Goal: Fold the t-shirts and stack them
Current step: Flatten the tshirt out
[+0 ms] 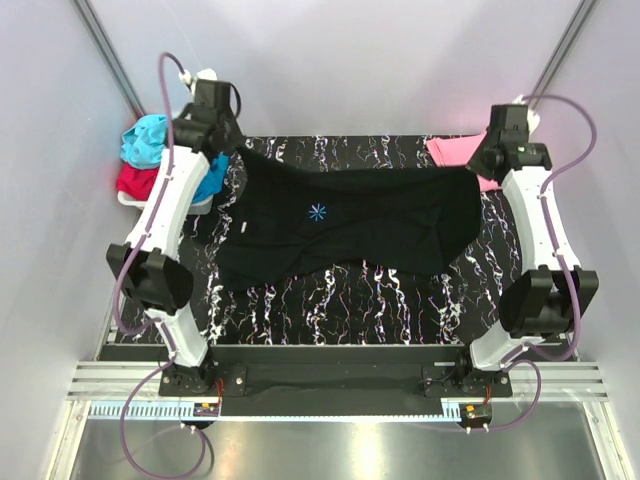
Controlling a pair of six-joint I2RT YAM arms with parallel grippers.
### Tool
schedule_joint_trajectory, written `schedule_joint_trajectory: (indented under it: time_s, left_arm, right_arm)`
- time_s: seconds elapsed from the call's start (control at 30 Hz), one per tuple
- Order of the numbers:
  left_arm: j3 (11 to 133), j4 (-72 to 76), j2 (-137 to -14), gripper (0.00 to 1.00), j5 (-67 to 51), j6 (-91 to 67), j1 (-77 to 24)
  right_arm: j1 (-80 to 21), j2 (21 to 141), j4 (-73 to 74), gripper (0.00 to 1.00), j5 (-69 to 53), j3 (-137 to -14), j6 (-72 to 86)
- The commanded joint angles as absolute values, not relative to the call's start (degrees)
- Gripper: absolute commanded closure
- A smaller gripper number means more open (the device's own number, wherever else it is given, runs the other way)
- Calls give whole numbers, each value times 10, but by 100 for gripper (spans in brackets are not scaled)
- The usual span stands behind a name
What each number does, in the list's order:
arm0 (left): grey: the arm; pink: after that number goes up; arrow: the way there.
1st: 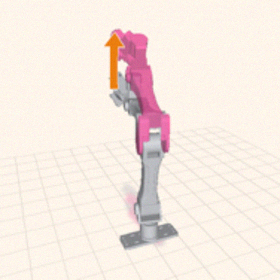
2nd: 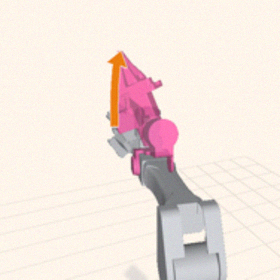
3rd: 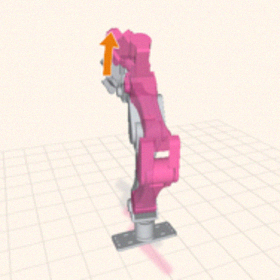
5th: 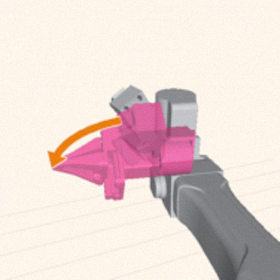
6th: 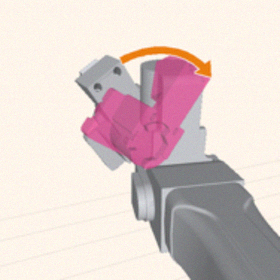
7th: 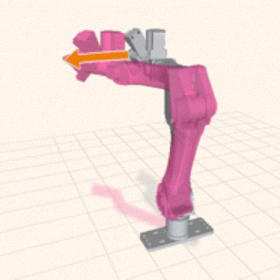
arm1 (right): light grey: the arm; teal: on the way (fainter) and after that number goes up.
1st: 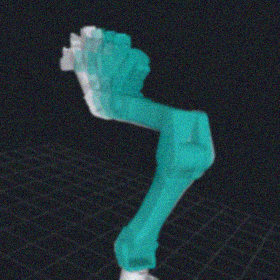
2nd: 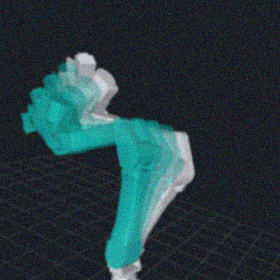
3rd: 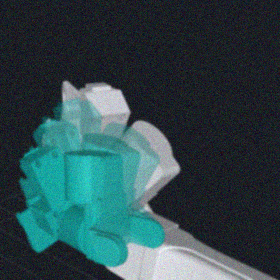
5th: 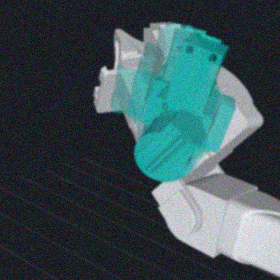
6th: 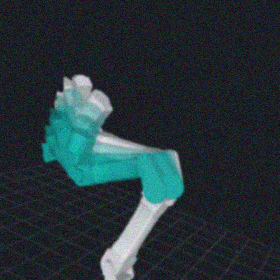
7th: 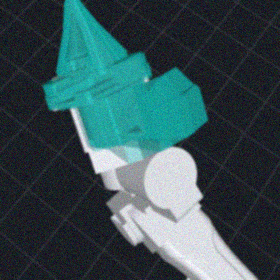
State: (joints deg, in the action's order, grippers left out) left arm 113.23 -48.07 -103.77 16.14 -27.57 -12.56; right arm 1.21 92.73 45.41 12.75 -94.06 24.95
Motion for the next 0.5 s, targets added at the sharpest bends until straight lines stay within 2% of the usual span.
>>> schedule_joint_trajectory:
  time_s: [0.0,0.2,0.47]
  left_arm:
    - [1201,-496,-989,100,198,-239,-115]
    - [1238,-505,-946,100,236,-201,-112]
    - [1278,-512,-822,100,243,-164,-112]
  right_arm:
    - [4,895,481,100,137,-1024,195]
    - [-17,864,493,100,152,-1083,154]
    - [-33,765,501,100,172,-1138,123]
